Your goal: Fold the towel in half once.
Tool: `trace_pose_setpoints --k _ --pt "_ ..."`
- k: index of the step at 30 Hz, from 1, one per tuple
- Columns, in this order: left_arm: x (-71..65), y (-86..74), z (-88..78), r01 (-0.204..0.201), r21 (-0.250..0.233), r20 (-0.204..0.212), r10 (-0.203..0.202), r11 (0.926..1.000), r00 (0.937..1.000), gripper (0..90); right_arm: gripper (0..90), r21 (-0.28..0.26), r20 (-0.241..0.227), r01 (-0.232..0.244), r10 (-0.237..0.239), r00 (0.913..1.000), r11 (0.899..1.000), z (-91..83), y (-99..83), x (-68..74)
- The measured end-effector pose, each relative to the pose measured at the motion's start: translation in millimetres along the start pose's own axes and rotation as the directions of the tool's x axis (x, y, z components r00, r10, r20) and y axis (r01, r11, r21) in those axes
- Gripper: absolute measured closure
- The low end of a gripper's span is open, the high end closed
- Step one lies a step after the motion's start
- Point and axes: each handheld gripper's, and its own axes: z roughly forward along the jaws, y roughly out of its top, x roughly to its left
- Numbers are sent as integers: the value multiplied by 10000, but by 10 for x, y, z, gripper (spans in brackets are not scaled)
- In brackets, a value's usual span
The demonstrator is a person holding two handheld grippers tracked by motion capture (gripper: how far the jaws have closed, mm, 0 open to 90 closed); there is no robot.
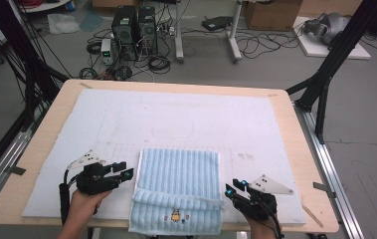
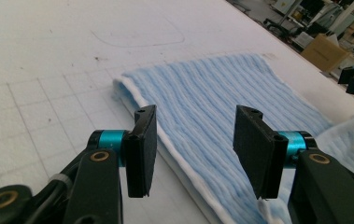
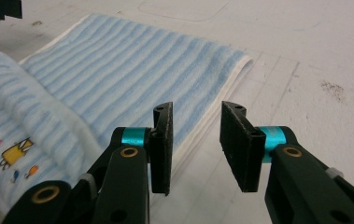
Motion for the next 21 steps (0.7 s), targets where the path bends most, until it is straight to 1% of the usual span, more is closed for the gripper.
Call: trace_pose_setpoints --k 2,4,5,7,9,11,12,14,17,19,21 --pt "42 41 67 49 99 -35 -48 9999 10000 510 650 32 52 11 -11 10000 10000 67 50 -32" --pt "81 77 139 -18 309 41 17 9995 10000 551 657 79 39 -15 14 10000 10000 144 99 -71" --pt "99 97 176 -114 448 29 112 9989 9999 568 660 115 69 -18 17 10000 9999 184 122 -88" --pt "136 131 252 -116 620 6 116 9980 9999 591 662 178 52 -65 64 10000 9998 258 164 -120" --pt "179 166 326 -142 776 -53 146 9969 9999 593 661 265 98 -44 41 9999 9996 327 201 -147" --pt "211 188 413 -53 925 -59 59 9957 10000 592 660 311 94 -165 162 9998 9994 396 230 -177" --pt "218 191 455 -63 982 -65 69 9951 10000 593 660 366 97 -187 183 9998 9992 433 243 -191" --pt "237 192 535 -170 1243 -175 193 9921 9997 604 662 460 90 -148 144 9999 9988 513 266 -226" --pt "279 176 629 -84 1567 -393 147 9876 9991 615 663 707 59 -242 238 9997 9972 630 291 -274" --pt "298 164 674 66 1728 -435 9 9849 9991 623 663 909 65 -236 231 9997 9956 708 301 -286" --pt "290 171 696 43 1793 -511 49 9838 9987 663 663 1118 -57 -181 189 9998 9936 787 307 -293"
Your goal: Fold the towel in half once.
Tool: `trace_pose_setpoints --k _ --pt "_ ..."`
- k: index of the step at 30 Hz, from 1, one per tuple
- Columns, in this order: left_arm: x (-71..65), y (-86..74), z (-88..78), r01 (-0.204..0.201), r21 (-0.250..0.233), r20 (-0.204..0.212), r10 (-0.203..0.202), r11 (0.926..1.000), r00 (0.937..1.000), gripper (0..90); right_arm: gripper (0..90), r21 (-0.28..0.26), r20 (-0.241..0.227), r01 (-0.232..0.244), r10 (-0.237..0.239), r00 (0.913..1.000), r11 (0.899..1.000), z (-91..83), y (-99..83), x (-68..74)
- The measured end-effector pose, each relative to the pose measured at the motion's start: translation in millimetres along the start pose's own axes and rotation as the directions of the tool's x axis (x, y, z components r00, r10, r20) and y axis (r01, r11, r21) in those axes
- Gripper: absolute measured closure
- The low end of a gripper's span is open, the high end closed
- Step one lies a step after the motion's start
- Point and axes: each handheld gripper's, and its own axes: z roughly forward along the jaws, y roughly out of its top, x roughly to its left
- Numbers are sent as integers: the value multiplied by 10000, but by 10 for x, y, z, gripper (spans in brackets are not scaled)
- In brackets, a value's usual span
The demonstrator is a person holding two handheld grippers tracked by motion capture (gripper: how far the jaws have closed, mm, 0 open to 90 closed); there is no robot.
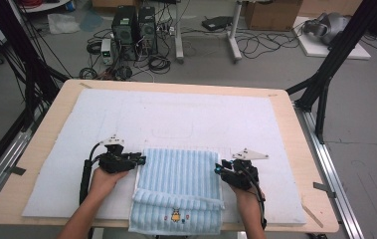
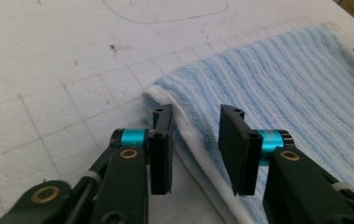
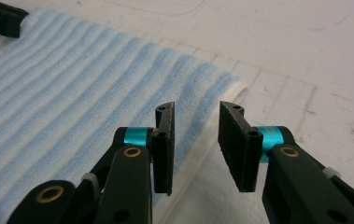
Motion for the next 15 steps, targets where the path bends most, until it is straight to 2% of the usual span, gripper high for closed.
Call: trace_pose_setpoints --k 1,3,5,7,10,13,15 --pt "-7 3 7 -80 42 7 80 10000 10000 691 663 161 133 59 -61 9999 9999 35 5 2" --pt "-26 11 30 -289 241 -61 291 9993 9996 793 688 392 67 -34 32 10000 9992 108 8 -15" --pt "-43 23 29 -452 92 -4 452 9989 9990 852 811 512 53 75 -78 10000 9987 139 5 -9" --pt "-43 43 20 -484 -69 66 484 9988 9988 862 858 458 87 245 -249 9997 9986 141 9 11" --pt "-17 81 -3 -173 -504 172 182 9986 9997 862 864 417 266 340 -352 9990 9986 142 24 13" --pt "-5 89 14 -40 -432 -20 40 9991 10000 860 862 200 281 85 -91 9996 9998 139 43 -8" --pt "-4 85 27 -119 -366 -316 108 9993 9994 842 855 248 391 51 -61 9992 9997 154 49 -7"
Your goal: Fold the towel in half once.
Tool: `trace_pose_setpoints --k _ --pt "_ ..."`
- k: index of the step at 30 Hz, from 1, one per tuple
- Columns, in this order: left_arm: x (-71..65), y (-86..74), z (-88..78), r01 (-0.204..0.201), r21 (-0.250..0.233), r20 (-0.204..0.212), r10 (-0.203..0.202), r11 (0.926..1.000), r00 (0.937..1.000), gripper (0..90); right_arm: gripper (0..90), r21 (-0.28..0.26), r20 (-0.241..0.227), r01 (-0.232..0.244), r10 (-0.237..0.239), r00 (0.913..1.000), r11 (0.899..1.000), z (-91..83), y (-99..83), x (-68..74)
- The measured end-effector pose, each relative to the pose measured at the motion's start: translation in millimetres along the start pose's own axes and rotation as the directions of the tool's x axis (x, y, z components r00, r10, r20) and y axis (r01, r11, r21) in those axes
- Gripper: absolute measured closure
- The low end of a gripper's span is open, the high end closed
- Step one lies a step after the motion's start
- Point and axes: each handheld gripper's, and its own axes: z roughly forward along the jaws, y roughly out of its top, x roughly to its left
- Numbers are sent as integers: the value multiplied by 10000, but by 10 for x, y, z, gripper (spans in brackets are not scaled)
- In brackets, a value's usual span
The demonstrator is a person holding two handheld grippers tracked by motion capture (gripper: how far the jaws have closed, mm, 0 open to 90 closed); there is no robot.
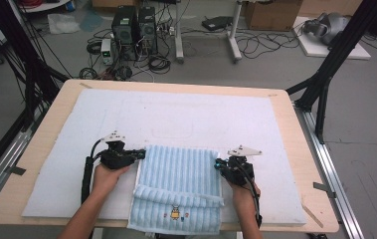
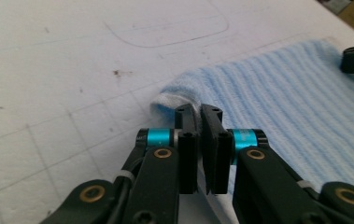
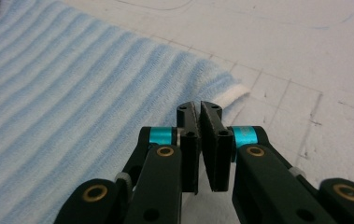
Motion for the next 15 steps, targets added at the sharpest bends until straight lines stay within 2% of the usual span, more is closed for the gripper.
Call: trace_pose_setpoints --k 2,4,6,7,10,14,15 --pt "10 -2 0 20 -100 -358 -23 9999 9994 805 855 116 106 31 -32 9999 9999 23 1 -16" --pt "24 0 -13 3 -179 -535 -13 9998 9986 770 855 57 78 -119 119 9999 9999 40 2 -41" --pt "27 2 -38 5 -268 -564 -21 9996 9984 721 810 95 -92 -262 262 9996 9996 48 2 -48" --pt "31 5 -48 18 -296 -523 -33 9996 9986 668 731 111 -88 -279 280 9996 9995 42 -1 -43" --pt "28 3 -35 26 -324 -329 -36 9995 9995 607 679 -188 73 -395 397 9992 9990 -9 -13 -31" --pt "10 -16 62 240 164 -207 -236 9996 9995 514 603 -127 110 -527 529 9985 9985 -2 -15 -43" --pt "-6 -18 72 140 145 -263 -137 9998 9996 499 590 -56 122 -555 556 9984 9984 11 -16 -41"
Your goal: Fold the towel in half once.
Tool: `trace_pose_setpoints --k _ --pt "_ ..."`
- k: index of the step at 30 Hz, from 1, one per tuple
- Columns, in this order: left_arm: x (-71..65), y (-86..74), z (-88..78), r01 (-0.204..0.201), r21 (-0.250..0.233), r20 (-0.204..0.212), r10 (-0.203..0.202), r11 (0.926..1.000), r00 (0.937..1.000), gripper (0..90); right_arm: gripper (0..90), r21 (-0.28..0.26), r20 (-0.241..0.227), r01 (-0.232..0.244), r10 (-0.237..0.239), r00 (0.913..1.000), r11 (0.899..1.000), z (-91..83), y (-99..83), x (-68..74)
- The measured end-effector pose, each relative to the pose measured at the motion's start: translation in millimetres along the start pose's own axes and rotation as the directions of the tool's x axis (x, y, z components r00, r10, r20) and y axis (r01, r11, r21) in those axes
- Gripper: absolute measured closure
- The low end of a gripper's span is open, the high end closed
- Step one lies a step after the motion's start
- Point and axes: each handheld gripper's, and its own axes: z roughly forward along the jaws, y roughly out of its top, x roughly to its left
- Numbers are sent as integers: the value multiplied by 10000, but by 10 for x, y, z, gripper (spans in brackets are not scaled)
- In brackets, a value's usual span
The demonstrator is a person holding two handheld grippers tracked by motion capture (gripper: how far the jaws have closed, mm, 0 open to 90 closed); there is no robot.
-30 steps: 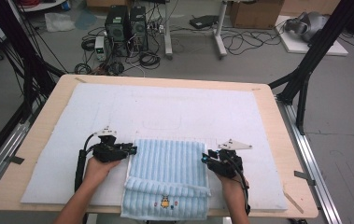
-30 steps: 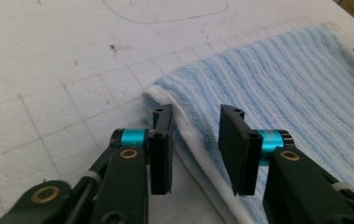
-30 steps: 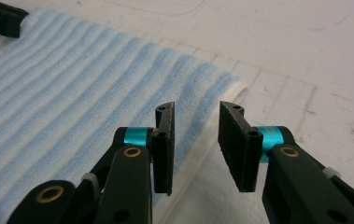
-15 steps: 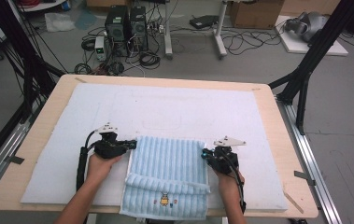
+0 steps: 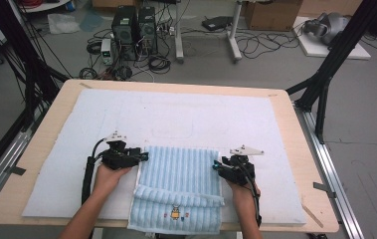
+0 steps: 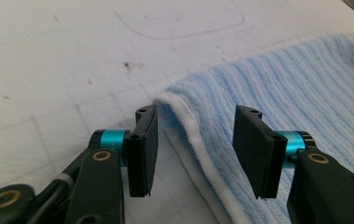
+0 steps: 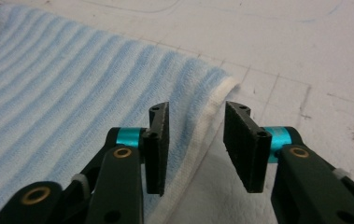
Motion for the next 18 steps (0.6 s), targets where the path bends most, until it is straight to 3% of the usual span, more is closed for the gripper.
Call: trace_pose_setpoints --k 2,5,7,8,10,12,14,16,17,18 --pt "-24 -2 9 -162 47 -171 162 9999 9997 521 592 189 29 61 -62 10000 9998 31 -4 10" --pt "-63 -1 37 -517 270 -303 525 9983 9982 781 653 387 219 314 -322 9992 9988 62 -9 51" --pt "-88 8 55 -656 333 -387 669 9973 9970 857 805 439 -59 290 -287 9996 9986 66 -6 51" --pt "-79 13 58 -538 323 -355 549 9980 9979 862 845 471 -318 255 -240 9992 9986 71 -6 54" --pt "-32 28 63 -215 264 -227 221 9994 9995 865 856 513 -259 557 -545 9982 9971 85 13 82" --pt "14 57 75 -18 242 -243 24 9997 9997 865 859 523 -257 524 -511 9984 9973 99 42 58" --pt "40 117 107 -14 334 -306 24 9994 9995 865 859 472 -170 465 -458 9988 9978 134 92 32" --pt "69 184 129 -67 31 -491 68 10000 9988 865 859 482 40 515 -518 9987 9975 183 163 25" --pt "109 214 149 100 -241 -472 -111 9997 9988 865 859 432 89 521 -525 9986 9977 202 188 19" --pt "136 241 171 159 -96 -469 -163 9998 9988 865 859 374 158 528 -534 9984 9979 236 230 -3"
